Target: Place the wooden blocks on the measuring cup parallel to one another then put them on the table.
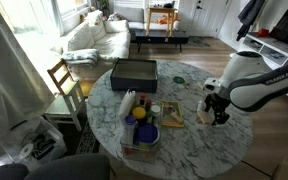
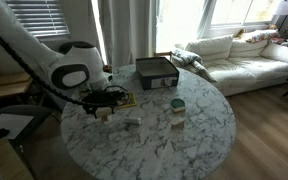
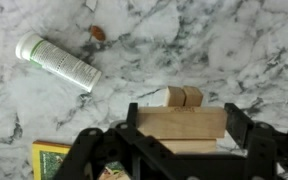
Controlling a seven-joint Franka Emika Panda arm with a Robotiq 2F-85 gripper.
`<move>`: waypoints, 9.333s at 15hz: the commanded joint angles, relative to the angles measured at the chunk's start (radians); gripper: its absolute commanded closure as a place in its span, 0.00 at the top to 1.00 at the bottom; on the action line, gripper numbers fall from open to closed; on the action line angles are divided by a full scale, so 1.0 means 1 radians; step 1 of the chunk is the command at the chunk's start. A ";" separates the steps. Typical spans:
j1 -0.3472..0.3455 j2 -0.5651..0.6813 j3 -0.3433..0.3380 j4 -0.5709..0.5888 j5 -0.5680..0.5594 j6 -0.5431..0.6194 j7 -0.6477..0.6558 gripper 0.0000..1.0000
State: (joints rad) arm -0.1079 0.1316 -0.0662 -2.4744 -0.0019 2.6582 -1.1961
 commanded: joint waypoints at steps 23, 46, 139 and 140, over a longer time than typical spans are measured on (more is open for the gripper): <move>-0.008 -0.048 0.020 0.001 -0.029 0.010 0.002 0.59; 0.013 -0.055 0.026 -0.007 -0.046 -0.023 0.067 0.59; -0.024 0.052 0.069 0.031 0.053 0.090 -0.072 1.00; -0.025 0.055 0.072 0.032 0.057 0.092 -0.079 1.00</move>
State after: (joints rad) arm -0.1168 0.1612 -0.0081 -2.4515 0.0411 2.7241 -1.2379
